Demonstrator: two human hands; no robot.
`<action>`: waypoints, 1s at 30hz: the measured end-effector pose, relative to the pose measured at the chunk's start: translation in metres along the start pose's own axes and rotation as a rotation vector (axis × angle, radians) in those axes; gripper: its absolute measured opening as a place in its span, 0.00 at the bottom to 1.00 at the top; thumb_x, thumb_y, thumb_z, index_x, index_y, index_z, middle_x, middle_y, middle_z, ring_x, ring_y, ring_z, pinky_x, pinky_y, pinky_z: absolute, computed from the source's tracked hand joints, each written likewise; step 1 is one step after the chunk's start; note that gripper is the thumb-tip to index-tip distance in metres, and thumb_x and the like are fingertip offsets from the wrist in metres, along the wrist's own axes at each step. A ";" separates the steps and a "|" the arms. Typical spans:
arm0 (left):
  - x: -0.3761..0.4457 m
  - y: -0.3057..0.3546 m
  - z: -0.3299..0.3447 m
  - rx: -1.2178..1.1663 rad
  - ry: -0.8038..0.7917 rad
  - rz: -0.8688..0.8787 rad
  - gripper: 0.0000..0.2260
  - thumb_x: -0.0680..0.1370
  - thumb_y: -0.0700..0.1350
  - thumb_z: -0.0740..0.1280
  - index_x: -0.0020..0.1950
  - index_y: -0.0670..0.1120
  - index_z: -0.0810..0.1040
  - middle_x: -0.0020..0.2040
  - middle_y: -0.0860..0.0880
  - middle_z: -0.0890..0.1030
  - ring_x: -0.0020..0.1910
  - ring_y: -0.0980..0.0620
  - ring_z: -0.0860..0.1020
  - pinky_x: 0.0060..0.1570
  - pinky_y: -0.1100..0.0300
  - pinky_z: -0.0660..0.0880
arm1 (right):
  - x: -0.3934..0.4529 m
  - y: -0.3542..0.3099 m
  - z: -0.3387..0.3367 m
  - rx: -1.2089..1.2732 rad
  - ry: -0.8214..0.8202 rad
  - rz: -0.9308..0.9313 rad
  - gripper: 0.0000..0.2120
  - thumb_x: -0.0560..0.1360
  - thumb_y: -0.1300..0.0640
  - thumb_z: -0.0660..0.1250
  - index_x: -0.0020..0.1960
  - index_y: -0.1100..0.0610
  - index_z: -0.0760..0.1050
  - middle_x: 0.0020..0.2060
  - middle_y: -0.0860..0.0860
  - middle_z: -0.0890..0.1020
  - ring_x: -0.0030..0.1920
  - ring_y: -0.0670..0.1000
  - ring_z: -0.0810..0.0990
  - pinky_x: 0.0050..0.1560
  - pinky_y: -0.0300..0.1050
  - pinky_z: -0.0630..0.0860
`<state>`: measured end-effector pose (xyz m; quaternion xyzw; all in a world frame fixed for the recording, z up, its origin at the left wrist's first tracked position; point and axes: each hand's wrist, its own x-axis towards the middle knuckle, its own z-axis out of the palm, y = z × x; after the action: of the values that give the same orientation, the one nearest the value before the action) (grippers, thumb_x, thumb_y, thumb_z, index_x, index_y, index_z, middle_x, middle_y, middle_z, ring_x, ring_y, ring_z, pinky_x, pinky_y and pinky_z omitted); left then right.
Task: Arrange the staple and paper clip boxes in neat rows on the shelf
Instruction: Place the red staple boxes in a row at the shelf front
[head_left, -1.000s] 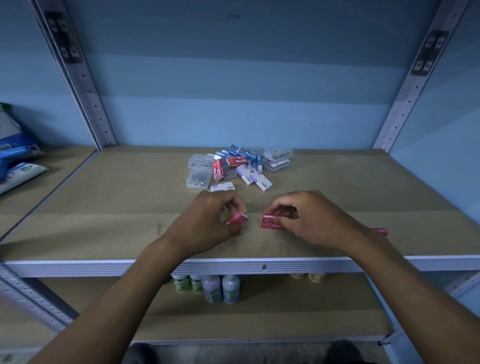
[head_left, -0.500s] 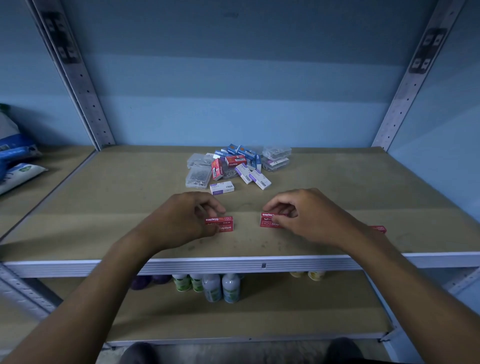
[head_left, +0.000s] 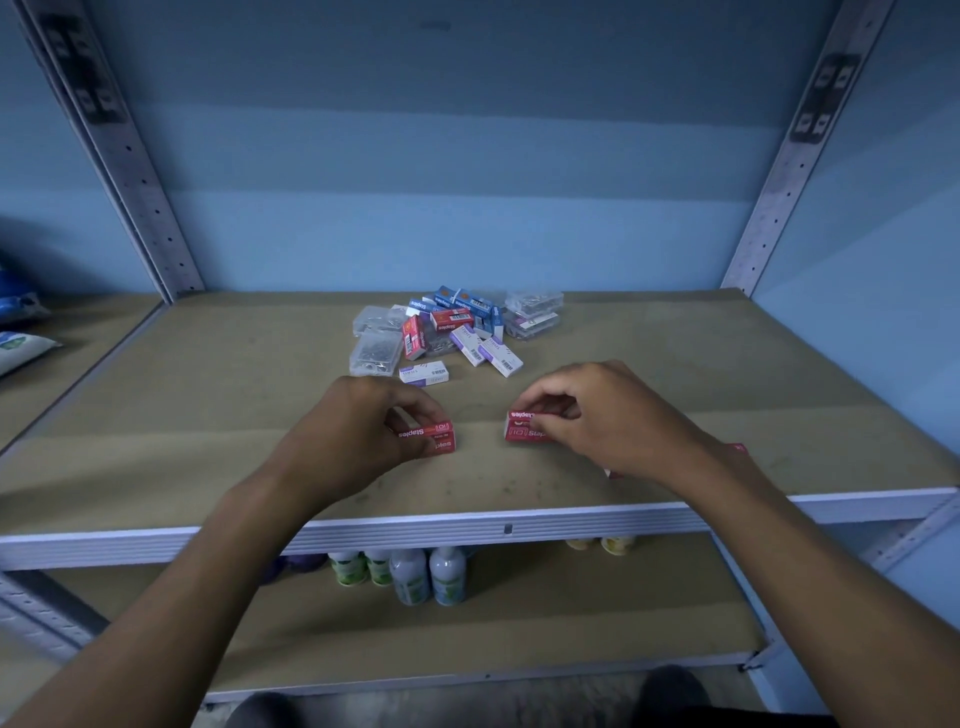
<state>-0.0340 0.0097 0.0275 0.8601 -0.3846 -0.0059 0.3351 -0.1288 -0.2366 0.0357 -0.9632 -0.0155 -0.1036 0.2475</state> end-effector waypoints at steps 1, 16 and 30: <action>0.002 0.003 0.002 -0.003 0.031 0.004 0.08 0.69 0.45 0.78 0.45 0.55 0.85 0.40 0.59 0.84 0.39 0.58 0.81 0.42 0.66 0.77 | -0.001 0.002 -0.004 0.002 0.024 0.002 0.10 0.74 0.57 0.73 0.52 0.46 0.85 0.45 0.39 0.85 0.45 0.38 0.82 0.52 0.41 0.80; 0.064 0.072 0.080 -0.063 0.053 0.131 0.10 0.72 0.43 0.75 0.50 0.55 0.84 0.46 0.59 0.84 0.40 0.62 0.80 0.44 0.67 0.76 | -0.051 0.074 -0.068 -0.040 0.162 0.161 0.09 0.73 0.57 0.75 0.50 0.43 0.85 0.44 0.38 0.86 0.44 0.36 0.82 0.51 0.33 0.78; 0.091 0.101 0.124 0.019 -0.071 0.232 0.12 0.71 0.42 0.75 0.53 0.54 0.85 0.47 0.55 0.84 0.40 0.59 0.79 0.45 0.61 0.77 | -0.064 0.108 -0.075 -0.070 0.058 0.223 0.12 0.74 0.61 0.72 0.53 0.47 0.86 0.46 0.41 0.85 0.44 0.34 0.80 0.47 0.25 0.73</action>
<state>-0.0697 -0.1703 0.0121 0.8122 -0.4930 0.0061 0.3118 -0.1973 -0.3657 0.0350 -0.9636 0.1026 -0.1038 0.2242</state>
